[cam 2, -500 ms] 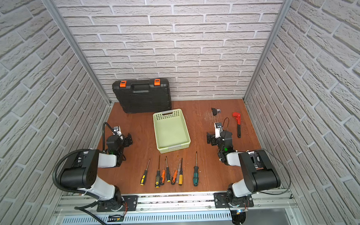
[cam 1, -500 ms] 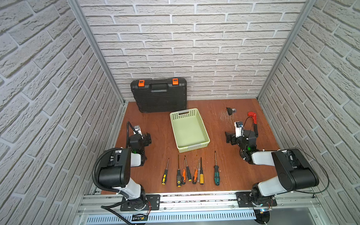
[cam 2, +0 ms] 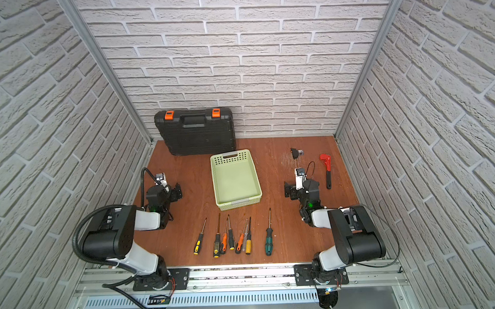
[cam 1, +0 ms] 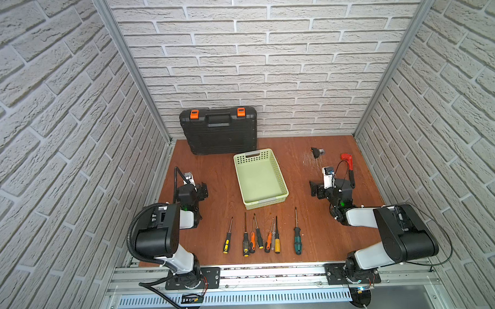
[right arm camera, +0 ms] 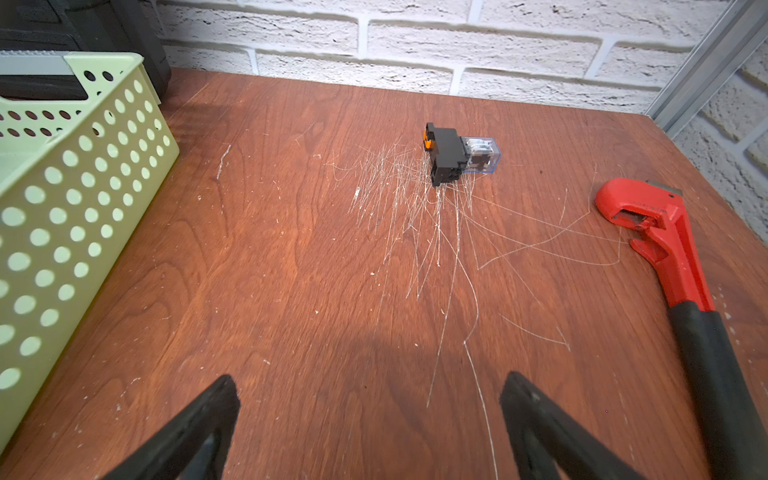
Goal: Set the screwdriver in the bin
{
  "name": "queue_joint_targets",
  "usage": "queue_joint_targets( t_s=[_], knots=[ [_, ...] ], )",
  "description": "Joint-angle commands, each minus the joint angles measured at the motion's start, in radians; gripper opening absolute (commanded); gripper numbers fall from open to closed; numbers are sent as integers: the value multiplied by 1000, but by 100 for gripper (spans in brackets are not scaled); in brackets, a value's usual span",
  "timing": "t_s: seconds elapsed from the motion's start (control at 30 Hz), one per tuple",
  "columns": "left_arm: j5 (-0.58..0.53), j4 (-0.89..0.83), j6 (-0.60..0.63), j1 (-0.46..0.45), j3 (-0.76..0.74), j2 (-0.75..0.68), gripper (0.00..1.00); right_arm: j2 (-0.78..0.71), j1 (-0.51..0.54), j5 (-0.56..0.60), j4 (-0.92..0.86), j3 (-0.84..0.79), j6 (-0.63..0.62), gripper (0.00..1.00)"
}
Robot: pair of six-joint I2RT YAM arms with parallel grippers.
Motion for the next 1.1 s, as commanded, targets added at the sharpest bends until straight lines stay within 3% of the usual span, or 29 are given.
queue_joint_targets(
  t_s=[0.0, 0.3, 0.37, 0.47, 0.57, 0.63, 0.7, 0.8, 0.9, 1.0, 1.07],
  knots=[
    [6, 56, -4, 7, 16, -5, 98, -15, -3, -9, 17, 20, -5, 99],
    [25, 52, -12, 24, 16, -11, 98, -21, -3, -8, 28, 12, -5, 99],
    [-12, -36, -33, 24, 44, -53, 98, -48, -3, 19, 81, -12, 7, 99],
    [-44, -235, -35, 21, 129, -110, 98, -142, -4, 71, -32, 5, 24, 99],
    [-72, -390, -47, 21, 201, -179, 98, -266, -5, 94, -249, 90, 72, 99],
    [-106, -507, -80, 15, 255, -236, 98, -329, -9, 79, -510, 235, 142, 99],
    [-123, -738, -151, 6, 361, -280, 98, -355, -8, 22, -739, 385, 161, 98],
    [-131, -1136, -247, -36, 517, -319, 98, -385, -5, -33, -905, 506, 218, 94],
    [-131, -1432, -358, -112, 599, -370, 98, -406, 9, -120, -1021, 570, 255, 89],
    [-96, -1571, -433, -233, 596, -447, 98, -413, 85, -106, -1219, 641, 280, 83],
    [-100, -1618, -477, -313, 584, -483, 98, -419, 192, -50, -1338, 661, 292, 82]
  ],
)
